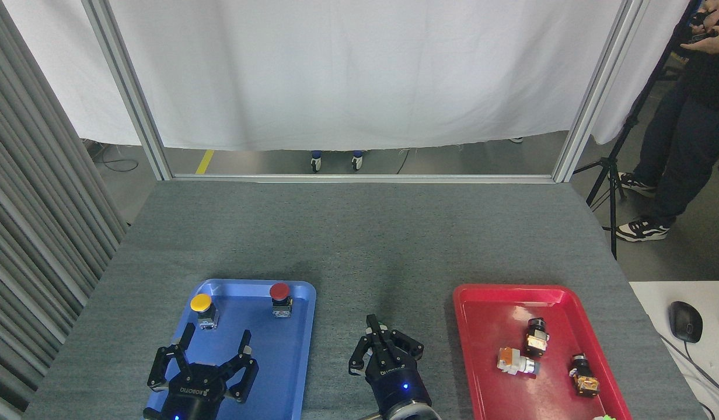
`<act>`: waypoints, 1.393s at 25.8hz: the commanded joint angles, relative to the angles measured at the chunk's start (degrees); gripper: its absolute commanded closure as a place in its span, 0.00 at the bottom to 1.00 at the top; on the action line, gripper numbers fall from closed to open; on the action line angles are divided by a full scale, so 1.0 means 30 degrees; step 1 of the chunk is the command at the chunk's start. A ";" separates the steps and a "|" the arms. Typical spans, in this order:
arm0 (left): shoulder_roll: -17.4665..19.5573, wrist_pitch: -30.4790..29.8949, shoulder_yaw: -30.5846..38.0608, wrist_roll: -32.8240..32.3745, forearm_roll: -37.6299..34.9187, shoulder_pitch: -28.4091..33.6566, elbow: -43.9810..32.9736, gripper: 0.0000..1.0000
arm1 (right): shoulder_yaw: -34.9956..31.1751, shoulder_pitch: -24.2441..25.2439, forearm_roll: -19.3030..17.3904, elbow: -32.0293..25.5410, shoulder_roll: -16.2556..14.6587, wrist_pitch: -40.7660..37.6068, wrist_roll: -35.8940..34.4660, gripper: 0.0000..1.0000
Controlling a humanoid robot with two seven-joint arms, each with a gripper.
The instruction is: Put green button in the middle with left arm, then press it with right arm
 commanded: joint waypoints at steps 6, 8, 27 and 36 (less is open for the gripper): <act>0.0027 0.0001 0.0029 0.0000 0.0003 -0.0036 0.0024 0.00 | -0.1487 0.0275 -0.0606 -0.2147 -0.1126 -0.0232 -0.0190 0.78; 0.0027 0.0001 0.0000 0.0000 0.0003 -0.0036 0.0024 0.00 | -0.2219 0.0363 -0.0606 -0.2176 -0.1565 -0.0379 -0.0190 0.50; 0.0349 -0.1083 0.0000 -0.0058 0.0032 -0.0095 0.0054 0.00 | -0.7786 0.3673 -0.1016 -0.4695 -0.3206 -0.4246 -0.0865 0.00; 0.0378 -0.1200 0.0000 0.0030 0.0003 -0.0183 -0.0005 0.01 | -0.8079 0.4230 -0.0987 -0.5516 -0.3469 -0.4070 -0.0835 0.00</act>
